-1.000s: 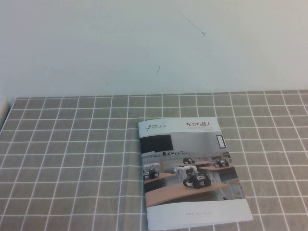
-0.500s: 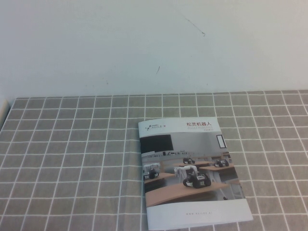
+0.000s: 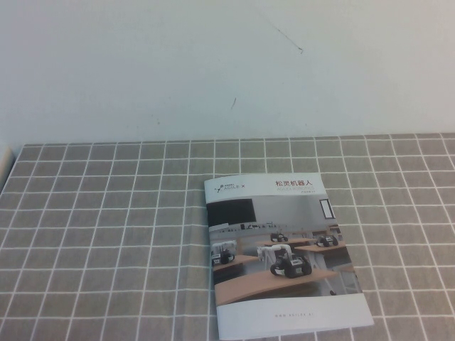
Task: Close book
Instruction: 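Close the open booklet and leave it lying on the table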
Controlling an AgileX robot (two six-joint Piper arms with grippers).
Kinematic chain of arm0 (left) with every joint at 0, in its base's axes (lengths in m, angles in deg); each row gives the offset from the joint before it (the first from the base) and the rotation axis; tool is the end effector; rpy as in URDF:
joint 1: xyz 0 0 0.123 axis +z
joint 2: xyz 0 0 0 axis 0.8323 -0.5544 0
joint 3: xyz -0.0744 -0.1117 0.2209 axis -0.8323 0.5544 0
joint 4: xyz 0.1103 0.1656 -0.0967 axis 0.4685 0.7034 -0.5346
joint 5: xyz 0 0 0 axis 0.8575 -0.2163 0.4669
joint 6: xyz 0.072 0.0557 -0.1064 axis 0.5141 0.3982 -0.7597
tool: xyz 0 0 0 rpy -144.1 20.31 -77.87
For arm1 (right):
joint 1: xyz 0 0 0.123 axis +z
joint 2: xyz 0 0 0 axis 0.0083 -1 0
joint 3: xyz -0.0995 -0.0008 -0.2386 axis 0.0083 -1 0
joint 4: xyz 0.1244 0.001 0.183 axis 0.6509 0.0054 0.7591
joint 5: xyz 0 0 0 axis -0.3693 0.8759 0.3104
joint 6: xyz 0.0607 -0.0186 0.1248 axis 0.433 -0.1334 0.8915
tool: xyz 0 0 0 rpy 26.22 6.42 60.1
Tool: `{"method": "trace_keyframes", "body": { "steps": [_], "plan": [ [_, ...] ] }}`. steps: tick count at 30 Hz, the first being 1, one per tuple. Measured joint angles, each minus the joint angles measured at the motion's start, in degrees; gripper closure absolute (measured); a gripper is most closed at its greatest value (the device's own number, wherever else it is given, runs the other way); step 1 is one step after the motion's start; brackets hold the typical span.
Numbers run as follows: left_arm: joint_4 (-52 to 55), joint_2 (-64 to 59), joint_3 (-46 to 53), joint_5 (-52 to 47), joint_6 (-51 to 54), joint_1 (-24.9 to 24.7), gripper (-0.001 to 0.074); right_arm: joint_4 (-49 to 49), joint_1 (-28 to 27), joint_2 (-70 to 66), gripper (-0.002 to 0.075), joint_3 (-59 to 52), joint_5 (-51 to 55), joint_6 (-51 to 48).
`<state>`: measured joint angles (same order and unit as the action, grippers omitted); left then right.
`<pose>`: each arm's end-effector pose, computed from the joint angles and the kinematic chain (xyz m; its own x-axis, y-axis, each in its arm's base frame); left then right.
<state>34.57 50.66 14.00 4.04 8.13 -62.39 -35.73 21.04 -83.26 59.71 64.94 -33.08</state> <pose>0.0970 -0.0095 0.1674 -0.2390 -0.0225 -0.9708 0.0889 0.9950 -0.0450 0.0677 0.0125 0.2591 -0.3228 -0.2288 -0.9184 -0.3161 0.9407 -0.1233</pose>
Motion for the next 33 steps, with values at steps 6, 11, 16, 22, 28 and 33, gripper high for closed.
{"method": "trace_keyframes", "body": {
  "steps": [6,11,16,22,28,33],
  "plan": [
    [-0.1,0.0,-0.1,-0.2,0.0,0.0,0.0739,0.0,0.0,0.0,0.0729,0.0,0.0,0.0],
    [-0.1,0.0,-0.1,-0.2,0.1,0.0,0.0739,0.0,0.0,0.0,0.0729,0.0,0.0,0.0],
    [-0.1,0.0,-0.1,-0.2,0.1,0.0,0.0739,0.0,0.0,0.0,0.0729,0.0,0.0,0.0],
    [-0.2,0.0,-0.1,-0.2,0.1,0.0,0.0739,-0.6,-0.1,0.0,0.0729,0.0,0.0,-3.0],
    [-0.2,0.0,-0.1,-0.3,0.1,0.0,0.0739,-1.7,-6.5,0.3,0.0729,-0.9,-5.3,-5.7],
    [-0.2,0.1,-0.1,-0.3,0.1,0.0,0.0739,-1.7,-13.9,0.4,0.0729,-7.5,-16.3,-5.7]
  ]
}}
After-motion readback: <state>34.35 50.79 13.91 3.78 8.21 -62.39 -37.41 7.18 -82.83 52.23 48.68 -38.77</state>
